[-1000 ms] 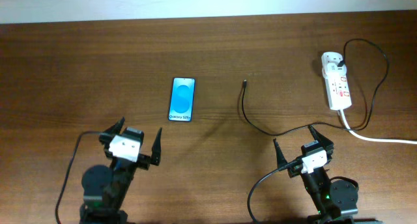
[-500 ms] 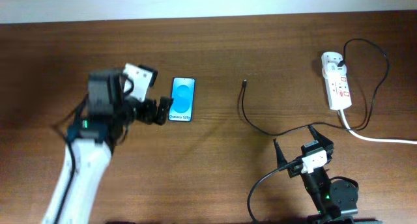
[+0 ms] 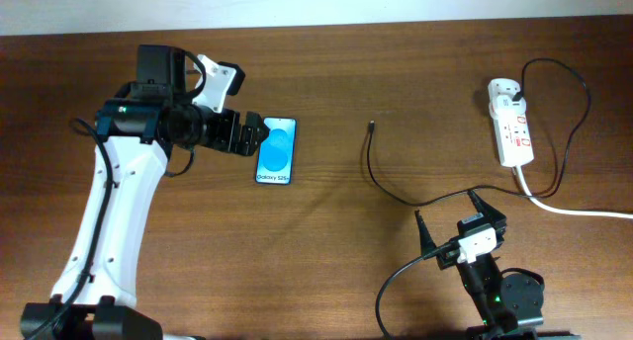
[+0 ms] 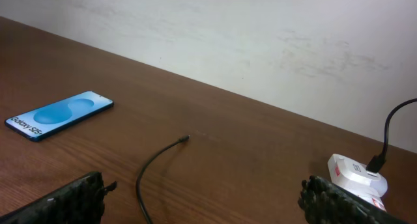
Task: Plug charger to phone and switch on socket
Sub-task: 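Move the left gripper over the blue phone and lower onto it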
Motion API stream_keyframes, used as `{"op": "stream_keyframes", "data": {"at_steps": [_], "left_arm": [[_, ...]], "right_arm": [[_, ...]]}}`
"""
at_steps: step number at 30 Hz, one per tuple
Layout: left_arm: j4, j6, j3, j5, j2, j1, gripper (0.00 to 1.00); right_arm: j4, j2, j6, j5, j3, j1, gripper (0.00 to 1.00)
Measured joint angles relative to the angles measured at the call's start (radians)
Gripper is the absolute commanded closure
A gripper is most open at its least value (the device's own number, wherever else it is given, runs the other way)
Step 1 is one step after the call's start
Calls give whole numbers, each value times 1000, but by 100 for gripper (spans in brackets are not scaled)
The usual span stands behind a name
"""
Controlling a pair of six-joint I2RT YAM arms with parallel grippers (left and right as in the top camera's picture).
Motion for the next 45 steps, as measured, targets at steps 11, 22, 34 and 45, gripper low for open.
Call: {"op": "stream_keyframes", "data": {"at_steps": [11, 22, 34, 45], "left_arm": [[113, -294, 7, -304, 156, -175, 0], [89, -375, 209, -398, 475, -252, 0], [14, -434, 293, -436, 654, -248, 0], [16, -403, 294, -425, 687, -237, 1]], "right_arm": [[0, 0, 0, 0, 0, 0, 2], [0, 0, -1, 0, 0, 0, 2], [0, 0, -1, 0, 0, 0, 2], [0, 0, -1, 0, 0, 0, 2]]}}
